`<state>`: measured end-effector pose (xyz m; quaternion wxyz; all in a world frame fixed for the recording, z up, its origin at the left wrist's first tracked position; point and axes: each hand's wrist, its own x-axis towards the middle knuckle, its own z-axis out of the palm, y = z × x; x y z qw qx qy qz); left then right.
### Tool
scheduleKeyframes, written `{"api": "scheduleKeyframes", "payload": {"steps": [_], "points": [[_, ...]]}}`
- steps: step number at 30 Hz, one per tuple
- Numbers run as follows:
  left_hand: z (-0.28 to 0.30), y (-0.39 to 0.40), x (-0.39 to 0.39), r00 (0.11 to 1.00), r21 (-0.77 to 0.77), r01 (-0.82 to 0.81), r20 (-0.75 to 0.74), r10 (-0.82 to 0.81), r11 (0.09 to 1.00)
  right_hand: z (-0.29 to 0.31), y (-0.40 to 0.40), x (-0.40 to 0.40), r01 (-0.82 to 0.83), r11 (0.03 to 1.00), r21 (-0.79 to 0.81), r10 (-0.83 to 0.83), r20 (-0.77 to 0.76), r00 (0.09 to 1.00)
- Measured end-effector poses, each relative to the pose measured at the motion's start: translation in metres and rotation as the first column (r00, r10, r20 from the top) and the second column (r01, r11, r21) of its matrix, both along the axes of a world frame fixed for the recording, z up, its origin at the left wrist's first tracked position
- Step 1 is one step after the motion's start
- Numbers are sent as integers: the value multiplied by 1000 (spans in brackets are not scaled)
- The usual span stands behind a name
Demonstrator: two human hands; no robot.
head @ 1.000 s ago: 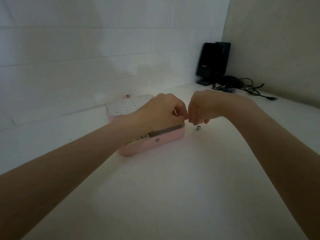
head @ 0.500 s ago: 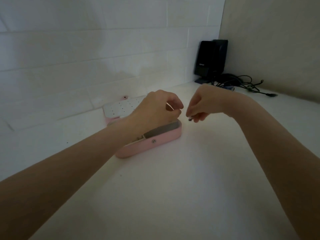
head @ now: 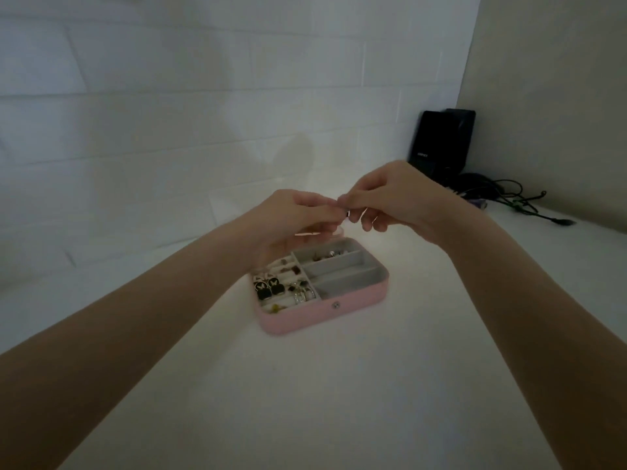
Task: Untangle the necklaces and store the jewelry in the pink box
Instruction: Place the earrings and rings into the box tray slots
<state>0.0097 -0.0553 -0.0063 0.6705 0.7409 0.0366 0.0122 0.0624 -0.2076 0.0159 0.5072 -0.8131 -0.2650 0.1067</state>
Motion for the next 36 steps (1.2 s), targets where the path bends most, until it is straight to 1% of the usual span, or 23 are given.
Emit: {"api": "scheduleKeyframes", "payload": {"steps": [1, 3, 5, 6, 8, 10, 12, 13, 15, 17, 18, 20, 23, 24, 25, 26, 27, 28, 30, 32, 34, 36], "points": [[3, 4, 2, 1000, 20, 6, -18, -5, 1000, 2, 4, 2, 5, 1000, -30, -5, 6, 1000], [8, 12, 8, 1000, 130, 17, -14, -15, 991, 3, 11, 10, 13, 995, -103, -11, 20, 1000], [10, 22, 14, 999, 306, 25, 20, -32, 952, 3, 14, 21, 12, 985, -172, -9, 20, 1000], [10, 27, 18, 998, 434, 35, 40, -58, 900, 4, 16, 27, -3, 978, -209, 5, 7, 1000], [8, 36, 27, 988, 682, 79, 45, -149, 727, 5, 21, 38, -71, 945, -319, 67, -26, 997], [4, 40, 35, 969, 832, 142, -8, -246, 536, 6, 28, 48, -145, 875, -462, 137, -52, 989], [0, 37, 45, 937, 918, 181, -51, -346, 354, 6, 36, 55, -183, 764, -619, 184, -62, 981], [-2, 35, 50, 917, 940, 191, -69, -393, 281, 4, 42, 57, -189, 697, -692, 206, -59, 977], [-7, 33, 59, 879, 959, 211, -103, -466, 187, 0, 52, 61, -183, 572, -799, 247, -45, 968], [-13, 33, 67, 858, 971, 211, -127, -498, 116, -6, 61, 63, -167, 477, -863, 274, -35, 961], [-16, 34, 71, 850, 971, 211, -128, -512, 109, -10, 64, 65, -144, 438, -888, 279, -18, 960], [-19, 36, 74, 839, 972, 206, -118, -531, 110, -15, 70, 67, -108, 388, -915, 285, 8, 958], [-25, 38, 74, 845, 985, 171, -129, -519, 35, -19, 79, 68, -99, 351, -931, 326, 23, 945], [-29, 38, 73, 846, 982, 183, -129, -517, 54, -20, 81, 67, -118, 352, -929, 337, 8, 941], [-32, 39, 73, 854, 972, 203, -115, -508, 121, -20, 82, 66, -144, 362, -921, 338, -14, 941], [-34, 40, 71, 865, 951, 226, -95, -493, 212, -21, 83, 66, -165, 371, -914, 336, -33, 941], [-35, 40, 69, 874, 932, 233, -76, -479, 277, -21, 83, 66, -178, 379, -908, 337, -43, 940], [-35, 39, 69, 876, 925, 232, -64, -478, 300, -20, 82, 66, -187, 390, -902, 335, -50, 941], [-32, 41, 69, 880, 922, 224, -52, -473, 316, -19, 79, 65, -202, 413, -888, 347, -51, 936], [-22, 44, 68, 885, 910, 220, -35, -464, 350, -14, 74, 64, -197, 449, -871, 369, -19, 929], [-12, 50, 67, 898, 889, 221, -25, -440, 401, -8, 71, 62, -190, 501, -844, 360, 4, 933], [-7, 54, 67, 913, 862, 233, -35, -406, 450, -3, 67, 61, -190, 532, -825, 352, 11, 936]]}}
